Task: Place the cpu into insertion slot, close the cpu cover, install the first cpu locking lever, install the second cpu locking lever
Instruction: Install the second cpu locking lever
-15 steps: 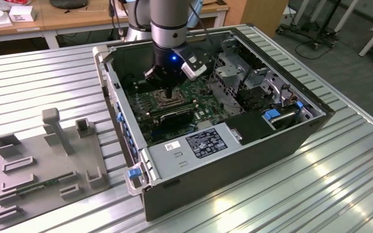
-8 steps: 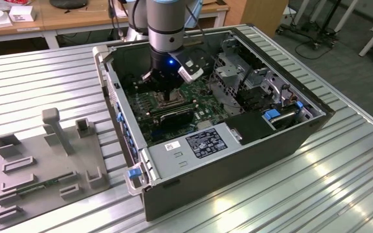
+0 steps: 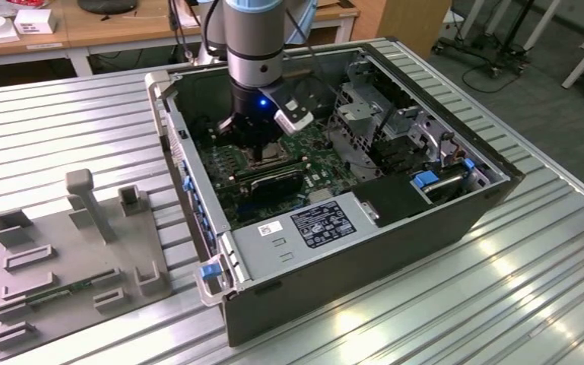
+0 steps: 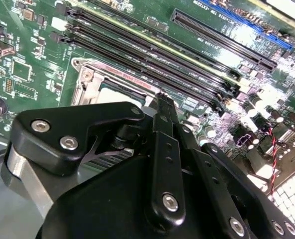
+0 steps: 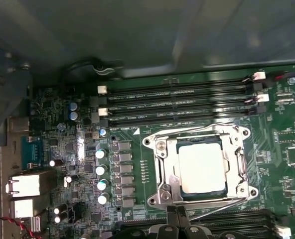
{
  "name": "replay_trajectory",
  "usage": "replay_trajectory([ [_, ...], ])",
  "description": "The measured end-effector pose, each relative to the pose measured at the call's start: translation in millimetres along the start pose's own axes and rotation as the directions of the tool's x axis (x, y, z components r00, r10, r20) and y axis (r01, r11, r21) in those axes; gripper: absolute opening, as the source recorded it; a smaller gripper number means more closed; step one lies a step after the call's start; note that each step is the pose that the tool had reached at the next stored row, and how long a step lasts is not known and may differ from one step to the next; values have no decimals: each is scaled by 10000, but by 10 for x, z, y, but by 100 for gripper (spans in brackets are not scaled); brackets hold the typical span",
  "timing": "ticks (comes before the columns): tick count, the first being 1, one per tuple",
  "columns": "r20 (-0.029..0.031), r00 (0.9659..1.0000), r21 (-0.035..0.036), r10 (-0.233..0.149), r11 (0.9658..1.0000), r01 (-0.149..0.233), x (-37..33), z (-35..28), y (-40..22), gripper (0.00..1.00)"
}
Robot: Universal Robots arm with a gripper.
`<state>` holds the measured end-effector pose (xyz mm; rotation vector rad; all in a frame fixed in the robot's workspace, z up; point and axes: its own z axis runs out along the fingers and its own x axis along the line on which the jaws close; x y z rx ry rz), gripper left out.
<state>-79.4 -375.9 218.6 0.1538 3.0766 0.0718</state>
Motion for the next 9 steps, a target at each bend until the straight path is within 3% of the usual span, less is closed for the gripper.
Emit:
replay_trajectory([
  [9, 4, 10000, -2, 1, 10000, -1, 61, 36, -10, 11],
])
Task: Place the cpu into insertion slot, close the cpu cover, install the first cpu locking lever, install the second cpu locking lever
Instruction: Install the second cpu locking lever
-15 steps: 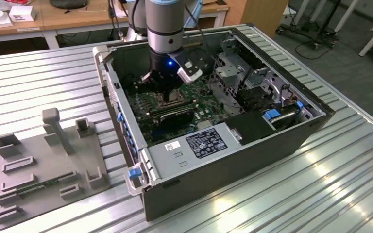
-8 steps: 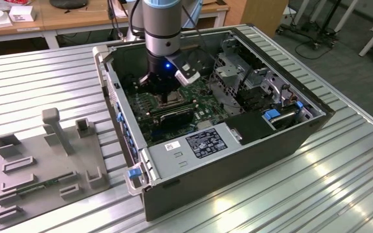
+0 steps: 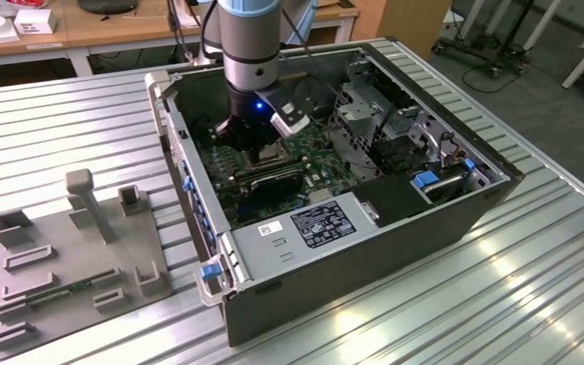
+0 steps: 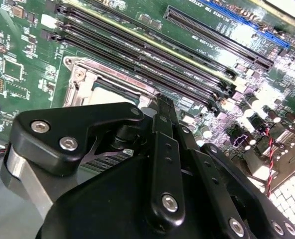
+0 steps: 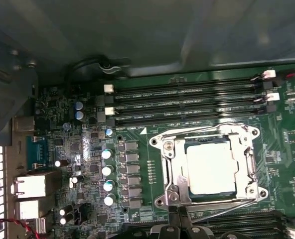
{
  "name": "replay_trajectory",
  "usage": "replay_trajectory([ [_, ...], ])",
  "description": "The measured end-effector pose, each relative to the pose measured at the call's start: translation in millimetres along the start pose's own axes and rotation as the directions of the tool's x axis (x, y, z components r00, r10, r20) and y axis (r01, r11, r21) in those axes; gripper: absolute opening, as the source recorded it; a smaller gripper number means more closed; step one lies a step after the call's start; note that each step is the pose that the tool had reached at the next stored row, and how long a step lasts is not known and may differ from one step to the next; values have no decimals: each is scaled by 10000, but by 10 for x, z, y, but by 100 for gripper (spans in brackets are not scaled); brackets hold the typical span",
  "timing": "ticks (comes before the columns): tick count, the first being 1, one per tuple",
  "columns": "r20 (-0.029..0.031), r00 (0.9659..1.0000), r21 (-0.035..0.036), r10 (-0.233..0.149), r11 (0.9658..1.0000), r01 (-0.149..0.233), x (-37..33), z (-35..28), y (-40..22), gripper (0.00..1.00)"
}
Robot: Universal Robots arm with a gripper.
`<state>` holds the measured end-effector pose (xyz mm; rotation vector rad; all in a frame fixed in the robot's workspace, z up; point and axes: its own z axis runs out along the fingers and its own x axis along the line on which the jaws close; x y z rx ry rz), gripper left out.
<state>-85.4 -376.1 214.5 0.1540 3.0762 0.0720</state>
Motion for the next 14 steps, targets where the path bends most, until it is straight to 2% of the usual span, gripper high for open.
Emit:
replay_trajectory([
  [14, 23, 10000, -3, -2, 10000, 2, 40, 86, -9, 11],
])
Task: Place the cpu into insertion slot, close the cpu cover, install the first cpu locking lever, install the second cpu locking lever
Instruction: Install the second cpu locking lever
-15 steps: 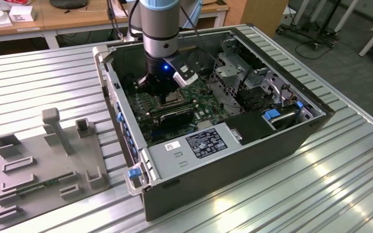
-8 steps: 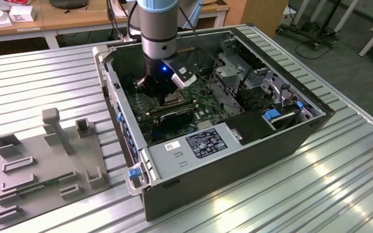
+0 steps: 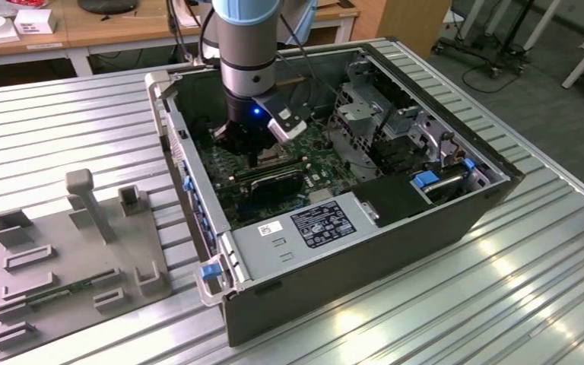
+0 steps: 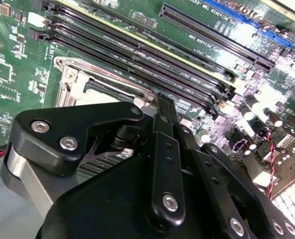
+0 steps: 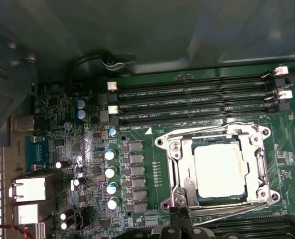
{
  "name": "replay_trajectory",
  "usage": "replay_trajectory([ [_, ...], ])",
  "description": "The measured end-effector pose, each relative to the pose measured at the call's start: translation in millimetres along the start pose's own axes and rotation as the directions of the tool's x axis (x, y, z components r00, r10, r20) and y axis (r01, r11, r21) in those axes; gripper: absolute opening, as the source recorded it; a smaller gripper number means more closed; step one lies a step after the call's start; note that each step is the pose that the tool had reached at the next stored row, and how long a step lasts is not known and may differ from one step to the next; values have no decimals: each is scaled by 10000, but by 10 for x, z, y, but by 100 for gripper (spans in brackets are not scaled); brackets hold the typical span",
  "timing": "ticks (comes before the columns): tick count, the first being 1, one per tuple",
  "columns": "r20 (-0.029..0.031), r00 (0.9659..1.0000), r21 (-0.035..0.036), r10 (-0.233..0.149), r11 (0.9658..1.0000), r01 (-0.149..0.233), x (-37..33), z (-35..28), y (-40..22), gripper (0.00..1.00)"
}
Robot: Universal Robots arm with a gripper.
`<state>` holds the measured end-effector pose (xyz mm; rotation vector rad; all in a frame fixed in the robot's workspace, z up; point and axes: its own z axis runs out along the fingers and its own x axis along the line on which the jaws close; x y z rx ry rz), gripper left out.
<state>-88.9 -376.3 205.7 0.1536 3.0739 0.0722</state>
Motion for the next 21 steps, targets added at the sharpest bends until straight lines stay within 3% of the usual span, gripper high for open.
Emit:
replay_trajectory([
  [21, 1, 10000, -1, 1, 10000, -1, -5, -1, -53, 11],
])
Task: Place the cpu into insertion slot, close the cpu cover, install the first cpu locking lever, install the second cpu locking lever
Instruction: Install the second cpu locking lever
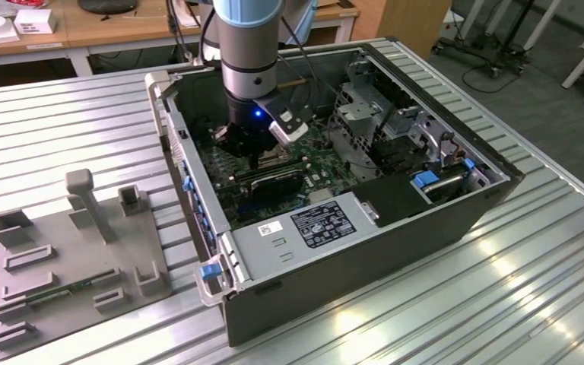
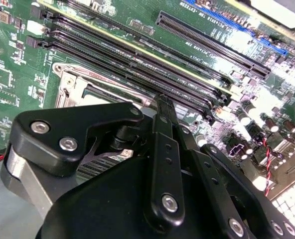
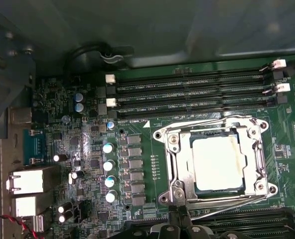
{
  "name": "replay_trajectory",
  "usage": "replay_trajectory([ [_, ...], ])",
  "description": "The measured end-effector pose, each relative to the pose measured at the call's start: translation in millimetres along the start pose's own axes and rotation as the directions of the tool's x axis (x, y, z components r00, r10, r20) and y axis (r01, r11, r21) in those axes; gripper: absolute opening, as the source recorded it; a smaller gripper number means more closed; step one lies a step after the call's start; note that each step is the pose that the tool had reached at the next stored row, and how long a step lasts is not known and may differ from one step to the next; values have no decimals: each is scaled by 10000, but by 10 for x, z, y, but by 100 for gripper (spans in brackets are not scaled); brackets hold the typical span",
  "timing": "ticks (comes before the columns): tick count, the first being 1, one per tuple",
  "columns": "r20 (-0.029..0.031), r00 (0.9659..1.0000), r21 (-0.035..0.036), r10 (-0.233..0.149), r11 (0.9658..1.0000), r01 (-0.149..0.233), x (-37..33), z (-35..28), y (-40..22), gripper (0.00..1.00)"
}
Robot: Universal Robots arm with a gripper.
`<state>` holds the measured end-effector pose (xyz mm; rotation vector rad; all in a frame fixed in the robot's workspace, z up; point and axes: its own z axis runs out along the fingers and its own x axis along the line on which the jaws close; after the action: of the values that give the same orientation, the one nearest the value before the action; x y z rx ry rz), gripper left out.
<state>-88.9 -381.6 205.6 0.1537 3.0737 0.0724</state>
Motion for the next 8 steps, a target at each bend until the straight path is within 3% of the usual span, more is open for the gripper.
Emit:
replay_trajectory([
  [8, 0, 10000, 0, 0, 10000, 0, 3, 18, 0, 11],
])
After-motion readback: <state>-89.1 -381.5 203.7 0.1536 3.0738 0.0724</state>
